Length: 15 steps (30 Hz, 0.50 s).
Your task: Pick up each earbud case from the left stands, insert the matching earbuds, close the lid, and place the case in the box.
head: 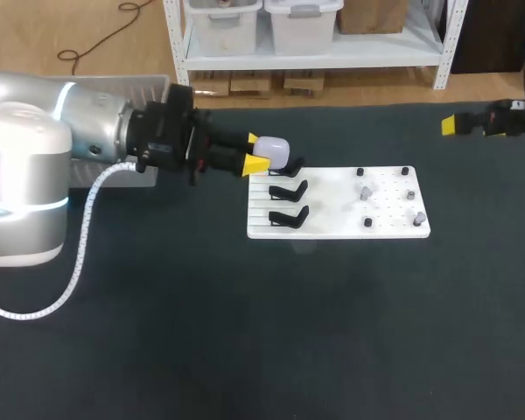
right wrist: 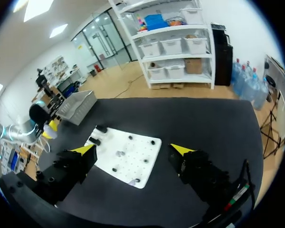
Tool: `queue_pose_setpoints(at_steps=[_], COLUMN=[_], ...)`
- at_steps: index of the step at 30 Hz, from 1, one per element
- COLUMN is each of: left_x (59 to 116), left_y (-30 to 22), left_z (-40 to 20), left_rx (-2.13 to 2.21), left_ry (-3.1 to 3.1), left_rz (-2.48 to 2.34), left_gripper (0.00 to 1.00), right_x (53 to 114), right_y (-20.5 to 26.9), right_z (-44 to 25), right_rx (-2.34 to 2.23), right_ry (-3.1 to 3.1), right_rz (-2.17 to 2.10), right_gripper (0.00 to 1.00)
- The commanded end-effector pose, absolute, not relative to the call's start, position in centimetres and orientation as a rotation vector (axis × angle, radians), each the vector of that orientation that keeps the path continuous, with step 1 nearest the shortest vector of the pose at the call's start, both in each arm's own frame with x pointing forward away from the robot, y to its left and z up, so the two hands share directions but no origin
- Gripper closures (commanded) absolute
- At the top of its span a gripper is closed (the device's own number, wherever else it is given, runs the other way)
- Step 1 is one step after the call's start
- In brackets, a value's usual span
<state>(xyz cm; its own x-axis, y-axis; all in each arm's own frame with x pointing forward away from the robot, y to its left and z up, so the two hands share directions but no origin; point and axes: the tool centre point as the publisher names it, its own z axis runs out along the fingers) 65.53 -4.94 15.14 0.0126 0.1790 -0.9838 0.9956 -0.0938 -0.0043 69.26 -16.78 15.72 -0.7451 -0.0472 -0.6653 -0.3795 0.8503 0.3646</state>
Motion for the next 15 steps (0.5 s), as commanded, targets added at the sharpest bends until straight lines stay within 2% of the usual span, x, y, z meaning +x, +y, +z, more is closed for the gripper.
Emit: queue_pose_setpoints(at_steps=[1,15], left_x=[65.4,64.4], left_y=[-5.7,-7.1], left_z=[14.4,14.1], left_rx=[1.406,1.386], left_ry=[1.281,1.204], left_rz=[-1.2,-1.284], left_gripper=[1.0,1.0], right_x=[67.1,60.7], right_y=[-15.8,-10.3], right_z=[17.0,18.7], right_rx=[-0.362,-0.519], right_ry=[2.34,2.338], right_rz=[0.647,0.731], right_gripper=[0.0,0.0])
